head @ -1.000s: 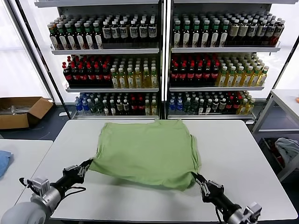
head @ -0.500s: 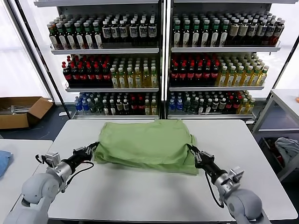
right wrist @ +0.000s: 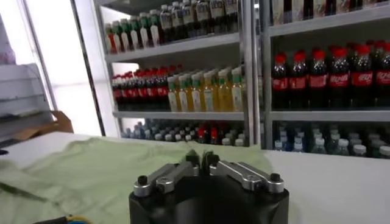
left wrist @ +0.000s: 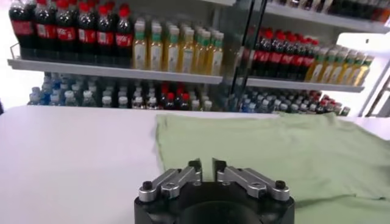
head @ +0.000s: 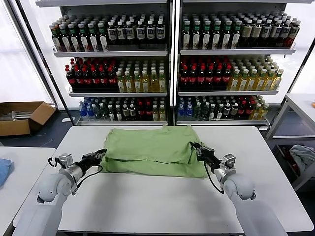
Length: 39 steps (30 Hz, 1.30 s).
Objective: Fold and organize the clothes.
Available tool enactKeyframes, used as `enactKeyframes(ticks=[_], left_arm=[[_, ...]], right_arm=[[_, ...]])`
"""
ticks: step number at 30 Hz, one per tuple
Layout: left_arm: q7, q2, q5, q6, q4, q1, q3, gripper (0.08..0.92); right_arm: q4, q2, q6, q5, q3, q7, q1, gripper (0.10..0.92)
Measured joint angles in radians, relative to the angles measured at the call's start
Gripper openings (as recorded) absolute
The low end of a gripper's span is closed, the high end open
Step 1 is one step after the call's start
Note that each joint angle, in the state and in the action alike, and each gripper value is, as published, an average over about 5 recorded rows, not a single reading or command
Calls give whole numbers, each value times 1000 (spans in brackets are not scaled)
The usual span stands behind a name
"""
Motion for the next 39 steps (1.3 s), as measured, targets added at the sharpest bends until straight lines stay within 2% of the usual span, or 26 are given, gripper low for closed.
enactKeyframes(ticks=[6,14,19,21,25,32,35,39], left_arm=[[-3,17,16,-1,-6,32,-32,428],[-4,10,50,-17,-79,132,-80,662],[-1,-3,67,-23,-122,193,-89,792],[1,-8,72,-23,-129,207,-86,812],[0,-20,78,-22,-135,221,-77,822],[-6,-35,77,-13,-126,218,-60,822],[-8,-38,75,-10,-118,209,-55,782],[-8,-38,70,-9,-107,197,-50,672]], right_arm=[[91,-23,-49,-40,37,27,-70,562],[233,-42,-101,-70,111,51,-242,783],[295,-35,-116,-83,129,61,-331,821],[314,-31,-122,-87,131,67,-354,822],[337,-24,-130,-93,131,78,-386,770],[348,-14,-144,-94,118,97,-413,567],[347,-9,-151,-89,113,105,-415,480],[344,-7,-156,-78,113,114,-413,368]])
